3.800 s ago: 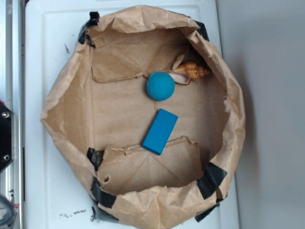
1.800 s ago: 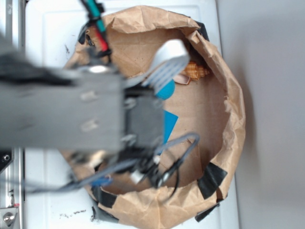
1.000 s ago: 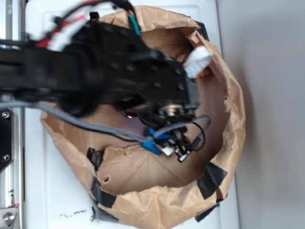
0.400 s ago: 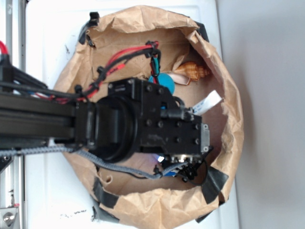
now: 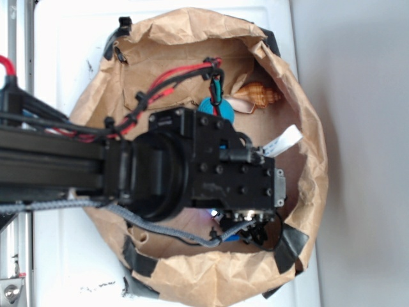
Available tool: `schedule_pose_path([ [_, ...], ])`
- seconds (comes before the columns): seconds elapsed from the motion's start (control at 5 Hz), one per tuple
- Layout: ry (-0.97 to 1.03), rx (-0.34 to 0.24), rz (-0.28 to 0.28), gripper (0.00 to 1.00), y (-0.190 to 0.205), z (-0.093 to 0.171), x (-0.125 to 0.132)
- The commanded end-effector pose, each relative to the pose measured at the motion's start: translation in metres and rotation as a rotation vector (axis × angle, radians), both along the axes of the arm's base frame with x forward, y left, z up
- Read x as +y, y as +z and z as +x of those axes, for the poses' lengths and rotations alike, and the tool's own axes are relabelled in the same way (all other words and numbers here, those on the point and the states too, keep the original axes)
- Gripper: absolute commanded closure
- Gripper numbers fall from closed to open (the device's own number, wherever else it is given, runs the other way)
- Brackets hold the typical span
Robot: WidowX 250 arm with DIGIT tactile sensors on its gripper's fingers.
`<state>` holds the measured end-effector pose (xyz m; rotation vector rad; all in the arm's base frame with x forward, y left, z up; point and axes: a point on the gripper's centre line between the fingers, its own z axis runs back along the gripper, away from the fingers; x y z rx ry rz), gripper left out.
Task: Grab the blue block.
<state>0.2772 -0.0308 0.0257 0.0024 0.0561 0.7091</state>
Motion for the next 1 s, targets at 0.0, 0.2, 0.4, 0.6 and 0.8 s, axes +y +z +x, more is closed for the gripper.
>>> schedule_pose_path([
  [0.0, -0.038, -0.115, -0.104, 1.0, 0.066, -0.014, 0.022],
  [0.2, -0.067, -0.162, -0.172, 1.0, 0.09, -0.029, 0.032],
  [0.4, -0.049, -0.151, -0.13, 1.0, 0.108, -0.035, 0.039],
  [0.6, -0.062, -0.156, -0.103, 1.0, 0.112, -0.038, 0.04],
  [0.8, -0.124, -0.267, 0.039, 1.0, 0.117, -0.047, 0.033],
])
